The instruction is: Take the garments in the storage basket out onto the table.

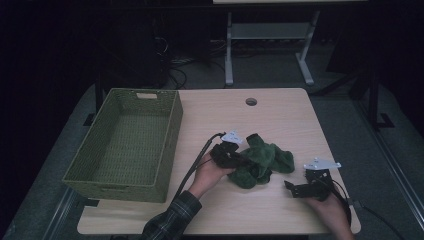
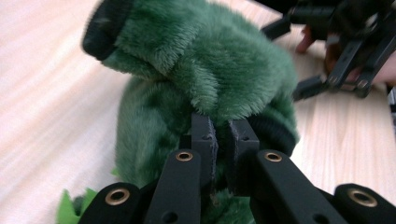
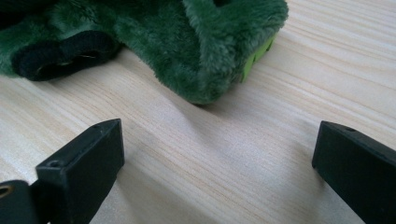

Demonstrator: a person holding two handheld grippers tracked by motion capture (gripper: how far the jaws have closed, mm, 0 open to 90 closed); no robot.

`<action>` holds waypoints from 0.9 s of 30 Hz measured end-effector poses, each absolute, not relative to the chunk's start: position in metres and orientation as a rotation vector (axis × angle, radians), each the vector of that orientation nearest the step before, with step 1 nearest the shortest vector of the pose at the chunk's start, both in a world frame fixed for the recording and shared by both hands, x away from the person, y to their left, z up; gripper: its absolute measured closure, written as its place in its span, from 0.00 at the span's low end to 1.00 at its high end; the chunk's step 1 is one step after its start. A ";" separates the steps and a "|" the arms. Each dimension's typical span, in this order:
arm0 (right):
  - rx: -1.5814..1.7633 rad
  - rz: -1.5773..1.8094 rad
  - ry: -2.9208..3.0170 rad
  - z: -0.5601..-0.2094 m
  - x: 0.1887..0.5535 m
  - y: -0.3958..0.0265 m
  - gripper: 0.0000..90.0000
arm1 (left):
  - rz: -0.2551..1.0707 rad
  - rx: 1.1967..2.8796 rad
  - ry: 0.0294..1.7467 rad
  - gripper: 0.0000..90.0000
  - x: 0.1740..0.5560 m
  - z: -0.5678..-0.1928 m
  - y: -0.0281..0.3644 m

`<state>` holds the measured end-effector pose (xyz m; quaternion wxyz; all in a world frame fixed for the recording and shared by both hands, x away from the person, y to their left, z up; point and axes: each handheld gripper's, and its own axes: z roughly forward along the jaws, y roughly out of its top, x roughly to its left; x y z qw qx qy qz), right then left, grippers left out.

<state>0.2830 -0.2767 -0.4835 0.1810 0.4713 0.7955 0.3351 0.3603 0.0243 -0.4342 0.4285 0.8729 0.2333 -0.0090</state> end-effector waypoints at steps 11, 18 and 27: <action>1.331 0.946 2.247 -0.483 0.283 -0.277 0.02 | -0.022 2.188 0.573 0.70 0.360 -0.437 0.025; 1.331 0.947 2.247 -0.483 0.283 -0.277 0.02 | 0.006 2.148 0.562 0.55 0.349 -0.412 0.038; 1.332 0.946 2.246 -0.483 0.283 -0.277 0.02 | 0.002 2.139 0.517 0.78 0.318 -0.412 0.038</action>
